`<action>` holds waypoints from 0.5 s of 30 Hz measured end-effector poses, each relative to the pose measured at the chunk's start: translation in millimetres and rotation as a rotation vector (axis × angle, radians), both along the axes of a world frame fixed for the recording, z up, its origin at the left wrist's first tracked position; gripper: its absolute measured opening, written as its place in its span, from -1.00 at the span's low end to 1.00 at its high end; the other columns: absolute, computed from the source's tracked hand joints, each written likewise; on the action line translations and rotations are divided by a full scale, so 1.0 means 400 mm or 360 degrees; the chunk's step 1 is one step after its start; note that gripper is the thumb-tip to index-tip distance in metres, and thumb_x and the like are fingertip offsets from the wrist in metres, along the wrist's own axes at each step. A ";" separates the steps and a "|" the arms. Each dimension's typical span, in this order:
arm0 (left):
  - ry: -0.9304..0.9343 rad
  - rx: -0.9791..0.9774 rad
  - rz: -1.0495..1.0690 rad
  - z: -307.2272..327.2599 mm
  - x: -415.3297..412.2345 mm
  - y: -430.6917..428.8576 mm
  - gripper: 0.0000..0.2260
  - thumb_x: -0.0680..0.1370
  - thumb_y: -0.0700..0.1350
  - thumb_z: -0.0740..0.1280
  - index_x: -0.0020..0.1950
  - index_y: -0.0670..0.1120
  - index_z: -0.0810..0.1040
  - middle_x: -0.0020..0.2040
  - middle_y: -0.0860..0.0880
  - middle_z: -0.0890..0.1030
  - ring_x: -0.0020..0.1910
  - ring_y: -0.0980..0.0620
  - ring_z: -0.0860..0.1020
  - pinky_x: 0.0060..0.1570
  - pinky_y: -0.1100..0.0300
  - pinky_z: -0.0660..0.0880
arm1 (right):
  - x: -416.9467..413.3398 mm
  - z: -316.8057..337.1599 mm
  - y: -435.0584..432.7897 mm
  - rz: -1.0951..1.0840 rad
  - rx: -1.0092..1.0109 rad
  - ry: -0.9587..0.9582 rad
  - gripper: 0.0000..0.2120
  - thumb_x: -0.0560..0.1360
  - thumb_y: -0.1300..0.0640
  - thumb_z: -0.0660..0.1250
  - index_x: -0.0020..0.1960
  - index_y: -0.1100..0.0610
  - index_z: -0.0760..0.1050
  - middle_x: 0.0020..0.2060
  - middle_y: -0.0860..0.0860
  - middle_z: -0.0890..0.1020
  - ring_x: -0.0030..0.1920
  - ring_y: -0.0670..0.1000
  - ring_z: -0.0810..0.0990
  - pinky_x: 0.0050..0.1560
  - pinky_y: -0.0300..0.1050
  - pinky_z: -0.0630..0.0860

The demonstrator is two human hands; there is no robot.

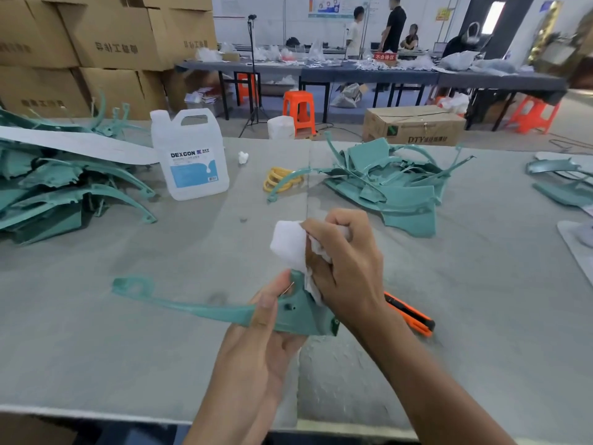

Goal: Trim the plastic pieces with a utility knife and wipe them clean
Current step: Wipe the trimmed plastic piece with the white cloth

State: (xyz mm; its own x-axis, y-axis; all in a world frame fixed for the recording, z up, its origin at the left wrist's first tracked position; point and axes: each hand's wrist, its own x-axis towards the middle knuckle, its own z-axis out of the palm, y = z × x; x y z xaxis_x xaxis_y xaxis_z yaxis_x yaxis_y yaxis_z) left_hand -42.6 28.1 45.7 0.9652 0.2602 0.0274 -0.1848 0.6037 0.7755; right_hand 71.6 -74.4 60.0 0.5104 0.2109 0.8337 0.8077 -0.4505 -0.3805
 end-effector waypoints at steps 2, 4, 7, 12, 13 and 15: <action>0.0039 -0.0048 -0.0039 -0.004 -0.001 0.009 -0.70 0.55 -0.01 0.28 0.17 -0.08 0.70 0.20 -0.15 0.67 0.16 -0.10 0.66 -0.01 0.09 0.63 | 0.011 -0.011 0.000 -0.0014 -0.0085 -0.0044 -0.80 0.52 0.05 0.22 0.14 -0.04 0.40 0.03 0.06 0.47 -0.05 0.08 0.46 -0.19 -0.15 0.33; 0.0104 -0.0076 -0.0056 -0.014 0.000 0.015 -0.66 0.56 -0.02 0.22 0.15 -0.13 0.70 0.21 -0.18 0.66 0.18 -0.13 0.65 0.02 0.02 0.64 | 0.020 -0.015 -0.005 0.0025 -0.0178 -0.0050 -0.78 0.51 0.05 0.22 0.15 -0.04 0.38 0.05 0.00 0.41 -0.05 0.09 0.46 -0.18 -0.14 0.33; 0.0151 -0.0101 -0.0072 -0.006 0.000 0.027 -0.65 0.58 -0.01 0.21 0.10 -0.16 0.72 0.18 -0.23 0.66 0.15 -0.16 0.66 0.03 -0.04 0.64 | 0.014 -0.026 -0.021 0.0084 -0.0379 -0.0072 -0.75 0.47 0.05 0.27 0.15 -0.05 0.39 0.06 -0.06 0.35 -0.05 0.04 0.44 -0.18 -0.14 0.35; 0.0082 -0.0048 -0.0161 0.014 0.008 0.039 -0.61 0.64 0.04 0.14 0.31 -0.07 0.62 0.30 -0.17 0.61 0.29 -0.14 0.58 0.23 -0.11 0.53 | -0.024 -0.052 -0.017 0.0284 -0.0564 0.0164 -0.86 0.47 -0.15 0.30 0.00 -0.20 0.43 0.04 -0.34 0.45 -0.03 -0.28 0.49 -0.09 -0.18 0.42; 0.0093 -0.0052 -0.0152 0.012 0.010 0.037 -0.60 0.63 0.05 0.15 0.32 -0.08 0.61 0.31 -0.17 0.61 0.29 -0.14 0.58 0.24 -0.13 0.51 | -0.029 -0.044 -0.021 0.0265 -0.0554 0.0052 -0.85 0.50 -0.09 0.33 0.03 -0.12 0.43 0.07 -0.25 0.43 -0.03 -0.17 0.51 -0.10 -0.16 0.44; 0.0144 -0.0085 -0.0078 0.002 0.012 0.035 -0.58 0.60 0.06 0.19 0.31 -0.13 0.62 0.26 -0.20 0.63 0.24 -0.14 0.61 0.20 -0.14 0.56 | -0.043 -0.051 -0.019 0.0362 -0.0486 -0.0095 -0.85 0.56 0.02 0.33 0.07 0.00 0.40 0.04 -0.03 0.43 -0.08 0.07 0.50 -0.22 -0.09 0.49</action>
